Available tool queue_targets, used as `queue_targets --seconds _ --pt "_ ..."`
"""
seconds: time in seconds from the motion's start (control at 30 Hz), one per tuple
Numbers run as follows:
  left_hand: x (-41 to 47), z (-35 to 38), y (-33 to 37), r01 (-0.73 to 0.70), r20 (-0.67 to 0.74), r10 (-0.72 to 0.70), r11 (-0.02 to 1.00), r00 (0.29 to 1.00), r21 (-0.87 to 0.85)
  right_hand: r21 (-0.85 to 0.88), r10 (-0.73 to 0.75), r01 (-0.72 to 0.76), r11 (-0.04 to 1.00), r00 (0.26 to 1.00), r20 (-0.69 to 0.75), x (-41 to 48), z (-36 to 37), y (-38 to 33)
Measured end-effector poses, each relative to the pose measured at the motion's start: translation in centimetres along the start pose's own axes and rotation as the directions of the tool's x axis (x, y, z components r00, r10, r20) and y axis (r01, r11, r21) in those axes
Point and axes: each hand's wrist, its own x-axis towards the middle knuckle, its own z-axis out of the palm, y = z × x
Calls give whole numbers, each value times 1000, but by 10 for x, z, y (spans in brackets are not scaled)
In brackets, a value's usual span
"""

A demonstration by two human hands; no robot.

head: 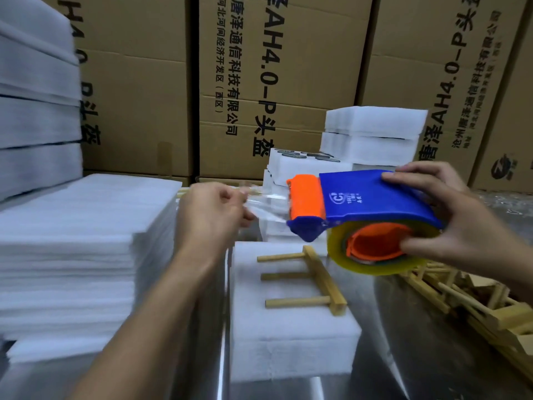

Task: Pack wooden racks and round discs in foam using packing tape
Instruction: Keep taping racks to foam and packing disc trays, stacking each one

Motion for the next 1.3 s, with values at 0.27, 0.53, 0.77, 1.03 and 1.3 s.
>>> queue_targets --seconds 0.27,0.53,0.77,1.03,1.3 --pt "-8 -35 -14 -97 22 181 418 983 903 -133 177 -163 978 979 100 -19 -31 45" --pt "-26 -26 -41 -185 202 -77 191 976 964 -83 191 -178 981 962 193 -8 -13 47" --pt "-40 -6 -82 -134 218 -320 264 922 955 -65 229 -220 973 946 231 -30 7 76" --pt "-48 4 -95 -125 314 -402 430 860 894 61 257 -273 960 947 191 -39 21 87" --pt "-53 3 -106 -223 349 -295 387 890 895 116 301 -331 937 929 217 -44 28 92"
